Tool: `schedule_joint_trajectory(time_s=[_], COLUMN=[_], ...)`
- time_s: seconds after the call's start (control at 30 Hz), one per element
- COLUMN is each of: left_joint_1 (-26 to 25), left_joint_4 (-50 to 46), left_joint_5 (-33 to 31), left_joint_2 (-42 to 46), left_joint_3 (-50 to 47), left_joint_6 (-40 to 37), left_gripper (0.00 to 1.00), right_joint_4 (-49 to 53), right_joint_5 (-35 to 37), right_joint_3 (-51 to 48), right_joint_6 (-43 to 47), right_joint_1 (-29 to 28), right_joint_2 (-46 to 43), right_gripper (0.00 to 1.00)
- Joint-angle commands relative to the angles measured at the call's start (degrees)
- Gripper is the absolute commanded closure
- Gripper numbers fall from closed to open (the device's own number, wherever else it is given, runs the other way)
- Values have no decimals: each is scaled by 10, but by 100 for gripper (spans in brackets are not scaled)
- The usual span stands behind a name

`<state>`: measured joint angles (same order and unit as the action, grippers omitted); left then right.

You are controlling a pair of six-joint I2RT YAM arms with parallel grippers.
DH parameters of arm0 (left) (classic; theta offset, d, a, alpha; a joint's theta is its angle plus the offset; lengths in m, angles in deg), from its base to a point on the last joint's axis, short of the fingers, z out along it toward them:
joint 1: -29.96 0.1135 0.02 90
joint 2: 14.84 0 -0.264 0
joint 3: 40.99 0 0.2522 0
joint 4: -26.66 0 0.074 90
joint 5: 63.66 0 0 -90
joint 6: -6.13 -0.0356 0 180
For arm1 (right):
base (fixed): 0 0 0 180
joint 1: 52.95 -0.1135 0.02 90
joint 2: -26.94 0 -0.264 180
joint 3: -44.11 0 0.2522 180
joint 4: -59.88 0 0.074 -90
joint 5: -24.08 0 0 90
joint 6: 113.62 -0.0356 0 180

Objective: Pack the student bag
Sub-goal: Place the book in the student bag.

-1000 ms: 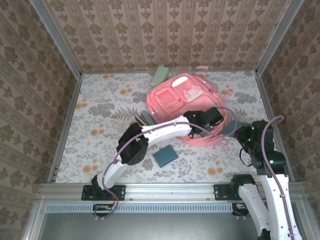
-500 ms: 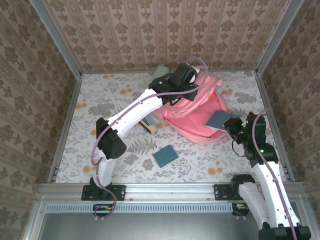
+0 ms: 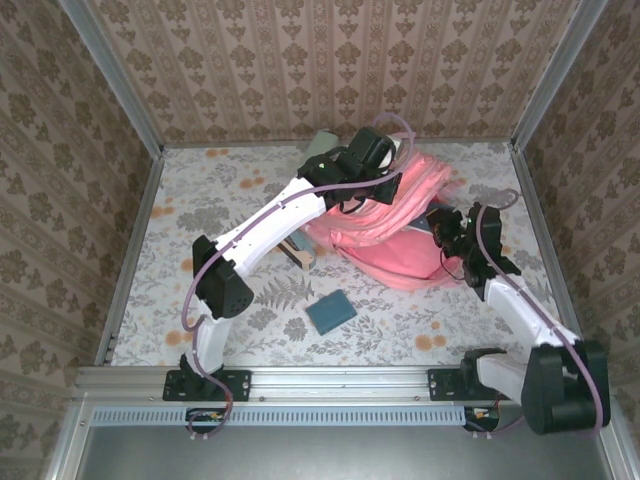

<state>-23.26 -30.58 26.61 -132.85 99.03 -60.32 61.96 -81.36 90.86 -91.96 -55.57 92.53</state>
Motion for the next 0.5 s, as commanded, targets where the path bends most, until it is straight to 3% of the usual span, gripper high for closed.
schedule_joint_trajectory(time_s=[0.0,0.37,0.4,0.47], left_joint_1=[-2,-1,-1,1], left_joint_4=[54,53,53,53], left_joint_5=[19,30,31,32], left_joint_2=[17,18,17,18], left_joint_3=[45,46,47,46], left_joint_6=[18,23,23,22], left_gripper=[100,100,100,100], right_joint_4=[-104,-213,-211,-195], right_joint_5=[7,54,55,42], right_joint_3=[41,145,160,189], right_joint_6=[-29,-67,-65,-58], right_joint_1=[-19,-58,-61,-64], right_joint_2=[53,270,287,312], right_gripper=[89,88,86,73])
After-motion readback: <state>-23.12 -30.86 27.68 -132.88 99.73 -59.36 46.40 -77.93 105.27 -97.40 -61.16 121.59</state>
